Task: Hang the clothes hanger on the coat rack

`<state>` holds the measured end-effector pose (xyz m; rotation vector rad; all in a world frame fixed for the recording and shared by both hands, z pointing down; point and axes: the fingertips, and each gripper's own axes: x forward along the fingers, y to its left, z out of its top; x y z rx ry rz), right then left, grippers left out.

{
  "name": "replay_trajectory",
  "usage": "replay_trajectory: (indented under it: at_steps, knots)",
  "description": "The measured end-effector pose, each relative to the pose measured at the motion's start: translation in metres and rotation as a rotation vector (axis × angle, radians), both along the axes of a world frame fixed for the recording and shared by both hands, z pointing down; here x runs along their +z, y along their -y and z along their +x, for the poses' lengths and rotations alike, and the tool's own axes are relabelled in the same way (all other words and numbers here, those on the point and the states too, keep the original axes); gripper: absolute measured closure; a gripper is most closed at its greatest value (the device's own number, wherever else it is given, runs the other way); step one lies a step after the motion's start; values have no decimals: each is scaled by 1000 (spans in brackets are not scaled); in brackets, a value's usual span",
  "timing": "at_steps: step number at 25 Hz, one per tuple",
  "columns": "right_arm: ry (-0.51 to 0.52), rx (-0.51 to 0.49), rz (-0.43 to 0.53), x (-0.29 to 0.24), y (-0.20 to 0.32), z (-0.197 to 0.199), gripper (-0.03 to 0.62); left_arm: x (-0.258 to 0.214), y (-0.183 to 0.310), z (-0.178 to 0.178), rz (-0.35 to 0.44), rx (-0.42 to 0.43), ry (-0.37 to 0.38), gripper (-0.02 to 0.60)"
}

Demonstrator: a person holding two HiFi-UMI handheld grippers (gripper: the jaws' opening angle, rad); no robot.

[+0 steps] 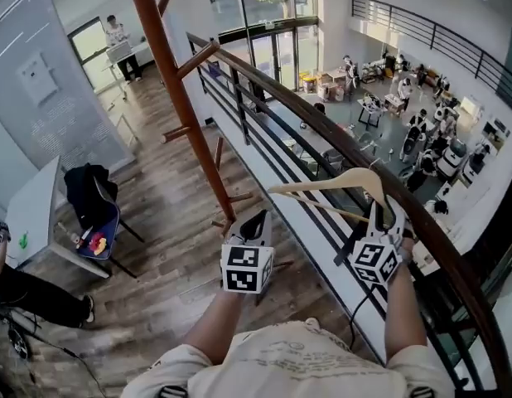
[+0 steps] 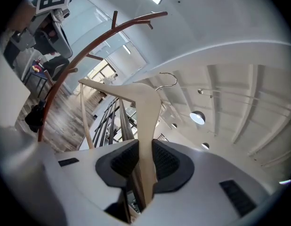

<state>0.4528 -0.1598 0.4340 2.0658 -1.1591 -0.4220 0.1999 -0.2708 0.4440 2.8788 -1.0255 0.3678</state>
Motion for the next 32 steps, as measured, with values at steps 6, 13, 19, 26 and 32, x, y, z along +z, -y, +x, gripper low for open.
replay_trajectory:
  at_steps: [6,13,19,26,32]
  knots:
    - [5,-176,17,-12,54,3,507,-1,10,-11,2,-157,-16,577]
    - [-10,-393,83,-44,115,-38,507,-4,14,-58,-1,-333,-23,577]
    - [14,-585,175,-70,145,-79,508,-11,4,-101,12,-466,-38,577]
    - [-13,-734,234,-92,165,-124,508,-11,-2,-147,15,-556,-26,577]
    - [-32,-856,266,-110,174,-160,508,-1,-17,-174,1,-608,-18,577]
